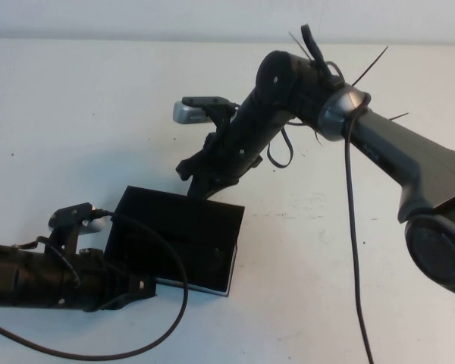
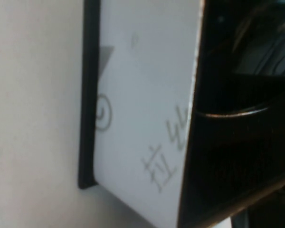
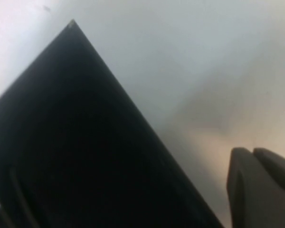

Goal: Return glasses to glasses case
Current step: Close the glasses case

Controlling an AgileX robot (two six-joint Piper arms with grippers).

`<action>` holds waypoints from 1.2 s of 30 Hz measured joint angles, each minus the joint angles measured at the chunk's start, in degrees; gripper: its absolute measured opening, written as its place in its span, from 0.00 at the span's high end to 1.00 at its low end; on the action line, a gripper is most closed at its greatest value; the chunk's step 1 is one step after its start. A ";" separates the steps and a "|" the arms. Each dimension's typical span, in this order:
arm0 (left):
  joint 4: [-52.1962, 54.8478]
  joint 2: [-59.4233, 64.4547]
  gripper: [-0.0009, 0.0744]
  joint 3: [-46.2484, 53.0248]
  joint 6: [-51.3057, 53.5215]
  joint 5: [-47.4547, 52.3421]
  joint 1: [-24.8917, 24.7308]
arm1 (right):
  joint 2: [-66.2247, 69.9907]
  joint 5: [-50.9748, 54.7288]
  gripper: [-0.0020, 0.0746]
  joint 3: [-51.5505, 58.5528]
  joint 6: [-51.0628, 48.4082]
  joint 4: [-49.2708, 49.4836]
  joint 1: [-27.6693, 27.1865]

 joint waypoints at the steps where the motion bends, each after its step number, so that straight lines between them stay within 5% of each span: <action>1: 0.00 0.00 0.99 0.00 0.04 0.00 0.00 | -0.53 0.00 0.99 0.00 0.00 -0.02 0.00; 20: 0.15 -0.40 0.99 0.00 -0.16 -1.01 0.00 | -10.45 0.55 0.99 11.68 -1.10 1.12 3.04; 36: 30.55 -29.47 0.99 0.10 -32.82 -5.39 0.00 | -15.34 0.55 0.99 22.24 -2.56 0.66 7.26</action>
